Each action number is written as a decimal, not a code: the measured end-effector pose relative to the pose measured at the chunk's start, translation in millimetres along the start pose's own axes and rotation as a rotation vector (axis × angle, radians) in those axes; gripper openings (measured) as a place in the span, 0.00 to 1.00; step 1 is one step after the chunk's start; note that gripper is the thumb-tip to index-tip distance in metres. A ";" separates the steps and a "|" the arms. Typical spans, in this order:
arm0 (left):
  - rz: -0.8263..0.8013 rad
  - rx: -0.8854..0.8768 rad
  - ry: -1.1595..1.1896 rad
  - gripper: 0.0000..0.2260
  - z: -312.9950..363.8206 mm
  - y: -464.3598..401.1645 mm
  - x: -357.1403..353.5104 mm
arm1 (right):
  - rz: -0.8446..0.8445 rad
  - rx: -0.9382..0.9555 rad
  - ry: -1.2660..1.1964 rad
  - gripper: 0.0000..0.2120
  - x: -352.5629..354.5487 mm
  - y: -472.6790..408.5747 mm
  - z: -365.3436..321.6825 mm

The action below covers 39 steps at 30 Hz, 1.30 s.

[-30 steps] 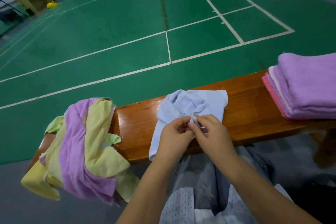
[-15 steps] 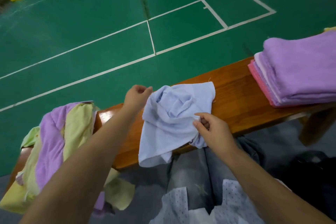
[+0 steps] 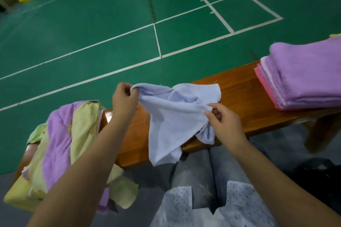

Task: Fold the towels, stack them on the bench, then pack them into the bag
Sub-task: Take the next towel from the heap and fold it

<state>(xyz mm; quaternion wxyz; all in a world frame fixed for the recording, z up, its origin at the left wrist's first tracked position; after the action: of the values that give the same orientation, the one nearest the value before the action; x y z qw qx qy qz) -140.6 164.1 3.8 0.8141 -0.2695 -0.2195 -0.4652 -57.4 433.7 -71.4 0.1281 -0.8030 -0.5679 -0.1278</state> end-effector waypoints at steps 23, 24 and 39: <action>-0.368 -0.041 -0.470 0.13 -59.4 43.3 -38.9 | -0.300 -0.057 0.132 0.04 -22.9 23.9 19.4; -0.399 -0.017 -0.501 0.12 -62.8 41.7 -40.2 | -0.296 -0.058 0.130 0.03 -21.9 24.1 19.9; -0.433 0.534 0.290 0.05 -78.2 17.3 1.2 | -0.255 -0.082 0.083 0.07 -15.1 22.0 22.1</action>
<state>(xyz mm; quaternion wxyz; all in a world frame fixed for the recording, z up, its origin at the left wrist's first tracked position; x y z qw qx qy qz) -116.5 120.4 -58.8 0.7612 0.0736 -0.2675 -0.5862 -40.1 421.1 -98.7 0.1015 -0.7227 -0.6539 -0.1993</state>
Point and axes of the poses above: each hand's wrist, its own y-axis away from the middle knuckle, its own x-axis out of the back of the hand, z = x × y, the point moved 6 cm from there along -y, towards the middle knuckle, and after that the axes turned 8 degrees about z, right-handed, at the moved point
